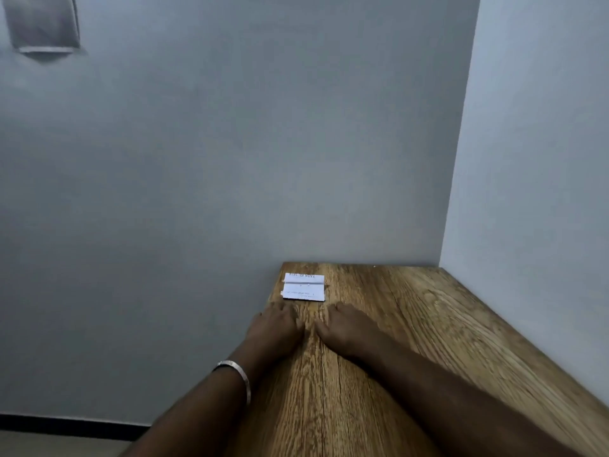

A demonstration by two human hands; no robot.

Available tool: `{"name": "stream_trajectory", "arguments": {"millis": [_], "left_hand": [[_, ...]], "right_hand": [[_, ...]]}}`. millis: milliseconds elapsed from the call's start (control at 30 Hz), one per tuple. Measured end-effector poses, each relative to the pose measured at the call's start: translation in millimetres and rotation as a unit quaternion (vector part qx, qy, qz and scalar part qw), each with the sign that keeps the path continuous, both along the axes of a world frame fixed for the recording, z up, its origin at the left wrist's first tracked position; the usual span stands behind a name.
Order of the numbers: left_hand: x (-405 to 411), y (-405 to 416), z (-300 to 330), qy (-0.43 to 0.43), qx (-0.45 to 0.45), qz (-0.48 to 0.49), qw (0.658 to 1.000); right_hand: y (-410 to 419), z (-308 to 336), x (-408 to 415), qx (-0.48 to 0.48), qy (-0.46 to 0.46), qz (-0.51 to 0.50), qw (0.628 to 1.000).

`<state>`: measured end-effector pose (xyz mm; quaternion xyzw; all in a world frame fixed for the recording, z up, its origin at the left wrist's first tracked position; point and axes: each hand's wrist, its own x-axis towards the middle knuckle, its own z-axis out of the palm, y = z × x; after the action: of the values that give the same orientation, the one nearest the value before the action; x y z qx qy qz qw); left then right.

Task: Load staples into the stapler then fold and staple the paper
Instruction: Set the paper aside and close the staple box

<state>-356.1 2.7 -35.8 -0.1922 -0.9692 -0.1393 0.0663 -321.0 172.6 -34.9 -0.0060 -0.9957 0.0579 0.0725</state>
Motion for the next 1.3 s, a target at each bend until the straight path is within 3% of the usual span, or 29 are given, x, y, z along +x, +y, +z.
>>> {"name": "stream_trajectory", "arguments": {"millis": [300,600,967,1100,1300], "left_hand": [[76,-19,2,-0.041,-0.028,-0.014,0.999],[168,-29,14,-0.001,-0.042,-0.030,0.999],[281,-23,25,0.035,0.023,-0.106,0.993],[307,-16,17,0.083,0.061,-0.146,0.984],[335,1,13,0.085,0.107,-0.196,0.971]], "right_hand": [[-9,17,85,0.011,-0.084,0.022,0.996],[-10,46,177,-0.030,-0.061,0.047,0.997],[47,59,301,-0.193,0.133,0.043,0.971],[69,50,341,-0.204,0.169,0.026,0.964],[85,36,379,-0.227,0.199,-0.002,0.953]]}}
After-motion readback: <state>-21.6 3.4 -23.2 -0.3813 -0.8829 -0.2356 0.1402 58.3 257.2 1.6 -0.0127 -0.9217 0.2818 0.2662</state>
